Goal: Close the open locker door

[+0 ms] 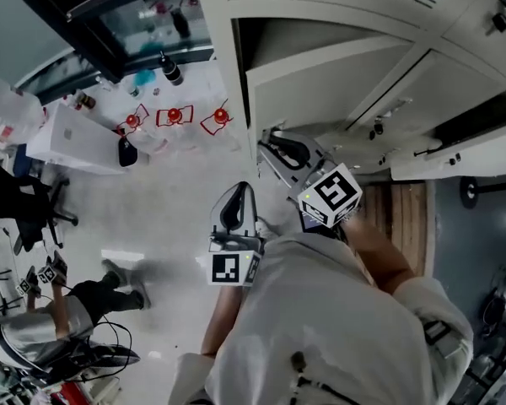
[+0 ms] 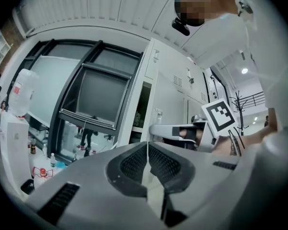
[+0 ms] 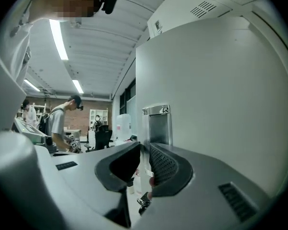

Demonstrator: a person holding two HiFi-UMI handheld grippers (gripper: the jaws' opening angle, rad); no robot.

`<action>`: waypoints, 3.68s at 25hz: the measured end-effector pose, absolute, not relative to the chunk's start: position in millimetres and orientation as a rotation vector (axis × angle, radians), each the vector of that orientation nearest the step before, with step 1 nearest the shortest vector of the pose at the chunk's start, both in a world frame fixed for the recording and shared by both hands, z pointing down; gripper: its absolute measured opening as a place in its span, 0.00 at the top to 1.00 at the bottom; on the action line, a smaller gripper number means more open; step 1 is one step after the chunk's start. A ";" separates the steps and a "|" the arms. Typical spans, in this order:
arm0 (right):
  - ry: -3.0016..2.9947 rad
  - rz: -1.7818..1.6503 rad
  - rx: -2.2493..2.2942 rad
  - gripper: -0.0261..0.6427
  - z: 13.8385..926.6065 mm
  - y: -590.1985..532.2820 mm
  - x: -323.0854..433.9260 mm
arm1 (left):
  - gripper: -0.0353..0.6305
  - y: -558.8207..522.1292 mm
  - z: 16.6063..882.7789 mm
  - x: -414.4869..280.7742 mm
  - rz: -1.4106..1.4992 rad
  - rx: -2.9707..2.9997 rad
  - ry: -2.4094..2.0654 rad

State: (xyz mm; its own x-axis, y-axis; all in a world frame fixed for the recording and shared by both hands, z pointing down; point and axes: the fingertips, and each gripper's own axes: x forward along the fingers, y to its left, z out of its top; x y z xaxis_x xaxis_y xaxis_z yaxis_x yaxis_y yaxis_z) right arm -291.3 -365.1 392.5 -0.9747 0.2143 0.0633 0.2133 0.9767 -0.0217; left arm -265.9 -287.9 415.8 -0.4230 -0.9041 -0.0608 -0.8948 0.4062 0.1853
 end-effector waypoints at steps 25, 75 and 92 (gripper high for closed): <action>-3.046 0.044 0.393 0.85 392.3 -421.1 -373.5 | 0.92 -262.3 416.8 -328.6 -0.324 1.666 -2.595; -2.967 0.262 -0.621 0.91 450.1 -242.3 -270.9 | 0.92 -192.3 444.3 -283.3 -0.251 1.357 -2.712; -2.968 0.199 -0.653 0.91 452.4 -231.8 -251.5 | 0.92 -204.2 446.4 -267.0 -0.322 1.483 -2.624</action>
